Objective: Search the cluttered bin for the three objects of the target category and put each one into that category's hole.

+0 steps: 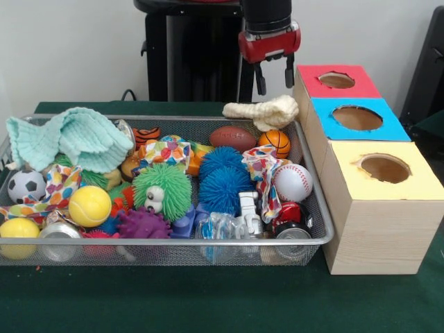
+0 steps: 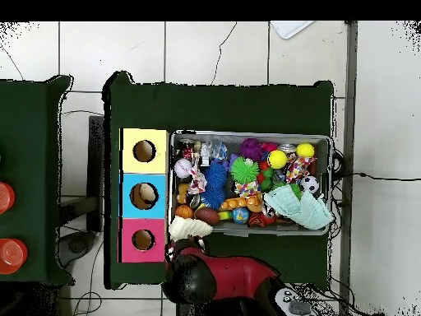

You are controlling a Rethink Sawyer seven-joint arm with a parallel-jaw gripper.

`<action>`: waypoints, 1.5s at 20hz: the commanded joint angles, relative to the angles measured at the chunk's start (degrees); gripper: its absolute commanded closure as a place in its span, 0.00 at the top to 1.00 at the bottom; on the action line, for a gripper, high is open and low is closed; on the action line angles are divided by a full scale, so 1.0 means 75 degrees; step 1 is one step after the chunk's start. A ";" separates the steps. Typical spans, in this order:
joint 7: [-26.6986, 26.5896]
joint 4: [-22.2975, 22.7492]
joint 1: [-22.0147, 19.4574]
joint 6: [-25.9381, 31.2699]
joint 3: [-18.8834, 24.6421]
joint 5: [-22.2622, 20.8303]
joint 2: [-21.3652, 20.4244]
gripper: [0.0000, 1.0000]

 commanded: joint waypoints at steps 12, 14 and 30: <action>0.0758 -0.0951 -0.0228 0.0499 0.0214 -0.0161 -0.0855 1.00; 0.0743 -0.1045 -0.0190 0.0735 0.0180 -0.0034 -0.1146 1.00; 0.0685 -0.1401 -0.0273 0.0578 0.0306 -0.0217 -0.1414 1.00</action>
